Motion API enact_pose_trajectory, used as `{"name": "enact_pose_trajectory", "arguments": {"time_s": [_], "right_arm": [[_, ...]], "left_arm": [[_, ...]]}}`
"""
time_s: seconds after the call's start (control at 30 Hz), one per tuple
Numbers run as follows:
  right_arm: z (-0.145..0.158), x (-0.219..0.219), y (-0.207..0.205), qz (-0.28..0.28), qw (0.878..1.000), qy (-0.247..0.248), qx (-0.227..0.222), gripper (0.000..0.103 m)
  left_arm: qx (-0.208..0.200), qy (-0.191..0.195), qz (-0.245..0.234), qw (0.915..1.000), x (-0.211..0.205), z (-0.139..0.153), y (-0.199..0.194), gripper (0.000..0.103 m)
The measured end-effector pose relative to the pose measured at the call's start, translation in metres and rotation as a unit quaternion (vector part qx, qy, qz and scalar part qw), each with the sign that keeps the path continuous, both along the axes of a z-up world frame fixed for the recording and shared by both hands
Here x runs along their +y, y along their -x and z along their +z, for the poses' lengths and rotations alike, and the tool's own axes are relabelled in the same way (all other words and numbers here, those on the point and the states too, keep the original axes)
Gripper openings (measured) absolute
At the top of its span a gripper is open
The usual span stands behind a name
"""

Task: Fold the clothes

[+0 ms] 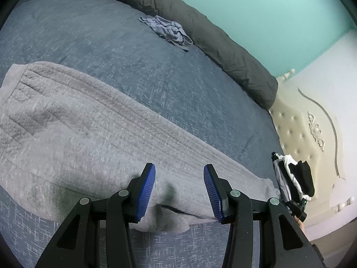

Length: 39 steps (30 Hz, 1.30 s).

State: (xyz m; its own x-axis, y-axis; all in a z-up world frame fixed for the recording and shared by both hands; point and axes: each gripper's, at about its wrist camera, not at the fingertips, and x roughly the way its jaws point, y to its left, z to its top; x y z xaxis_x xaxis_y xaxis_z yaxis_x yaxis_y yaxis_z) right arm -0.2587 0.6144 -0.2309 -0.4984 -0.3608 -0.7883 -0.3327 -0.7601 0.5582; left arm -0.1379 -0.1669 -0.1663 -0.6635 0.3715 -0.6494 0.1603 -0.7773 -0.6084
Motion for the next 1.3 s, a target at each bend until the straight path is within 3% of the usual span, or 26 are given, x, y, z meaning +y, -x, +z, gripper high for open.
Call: {"name": "enact_pose_trajectory", "arguments": {"time_s": [0.1,0.3,0.4,0.5,0.67,0.73,0.93,1.13,1.3], "right_arm": [[-0.005,0.008,-0.001,-0.020,1.000,-0.003,-0.002,0.048],[-0.006,-0.003,0.013,0.005,1.000,-0.016,0.013,0.048],[-0.006,0.001,0.010,-0.013,0.999,0.021,0.024,0.048],[0.002,0.015,-0.003,-0.049,0.997,0.025,0.048,0.048],[-0.001,0.012,-0.001,-0.022,0.999,0.005,0.025,0.048],[-0.002,0.006,0.001,-0.004,1.000,-0.001,0.021,0.044],[0.001,-0.014,0.009,0.031,0.998,-0.057,0.023,0.010],[0.032,0.002,0.003,0.012,0.993,-0.095,0.073,0.005],[0.037,0.003,0.009,0.028,0.986,-0.143,0.075,0.005]], "left_arm": [[0.000,0.002,-0.001,1.0000,0.001,0.001,0.001,0.049],[0.000,0.004,0.000,1.0000,0.001,0.001,0.002,0.049],[-0.001,0.005,0.001,1.0000,0.000,0.001,0.002,0.049],[0.000,0.006,0.005,1.0000,-0.002,0.000,0.002,0.049],[-0.001,0.005,0.007,1.0000,-0.004,-0.001,0.003,0.049],[-0.002,0.004,0.007,1.0000,-0.003,-0.001,0.003,0.049],[-0.002,0.008,0.003,1.0000,0.001,0.001,0.003,0.049],[0.000,0.013,0.003,0.9999,-0.001,0.002,0.005,0.049],[-0.004,0.010,0.005,0.9999,-0.001,-0.002,0.006,0.049]]}}
